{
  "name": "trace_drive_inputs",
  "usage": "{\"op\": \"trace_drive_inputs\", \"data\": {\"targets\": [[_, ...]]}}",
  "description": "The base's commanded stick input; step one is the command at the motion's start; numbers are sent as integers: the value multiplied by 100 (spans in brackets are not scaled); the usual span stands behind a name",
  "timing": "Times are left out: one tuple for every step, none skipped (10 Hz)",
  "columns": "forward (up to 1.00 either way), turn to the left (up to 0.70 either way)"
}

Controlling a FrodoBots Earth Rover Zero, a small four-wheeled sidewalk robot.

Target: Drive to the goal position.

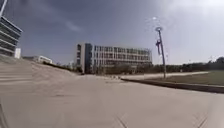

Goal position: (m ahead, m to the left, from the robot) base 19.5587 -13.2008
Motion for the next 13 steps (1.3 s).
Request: {"op": "trace_drive_inputs", "data": {"targets": [[70, 0], [70, 0], [70, 0], [70, 0], [70, 0], [70, 0], [70, 0], [70, 0], [70, 0], [70, 0], [70, 0], [70, 0], [70, 0]]}}
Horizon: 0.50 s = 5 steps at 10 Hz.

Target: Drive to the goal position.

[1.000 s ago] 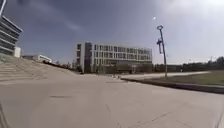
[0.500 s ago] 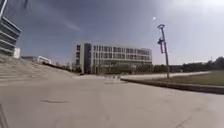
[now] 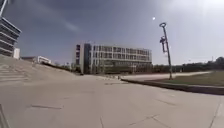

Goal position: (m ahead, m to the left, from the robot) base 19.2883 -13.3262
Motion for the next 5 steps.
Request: {"op": "trace_drive_inputs", "data": {"targets": [[70, 0], [70, 0], [70, 0], [70, 0], [70, 0]]}}
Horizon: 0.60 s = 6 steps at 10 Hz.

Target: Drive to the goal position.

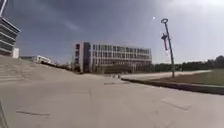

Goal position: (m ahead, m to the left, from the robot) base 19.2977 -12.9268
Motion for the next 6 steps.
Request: {"op": "trace_drive_inputs", "data": {"targets": [[70, 0], [70, 0], [70, 0], [70, 0], [70, 0], [70, 2]]}}
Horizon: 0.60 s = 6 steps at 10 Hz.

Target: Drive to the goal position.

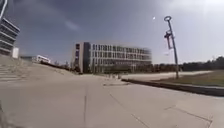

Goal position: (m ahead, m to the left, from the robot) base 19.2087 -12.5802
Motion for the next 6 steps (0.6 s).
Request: {"op": "trace_drive_inputs", "data": {"targets": [[70, 2], [70, 2], [70, 2], [70, 2], [70, 2], [70, 2]]}}
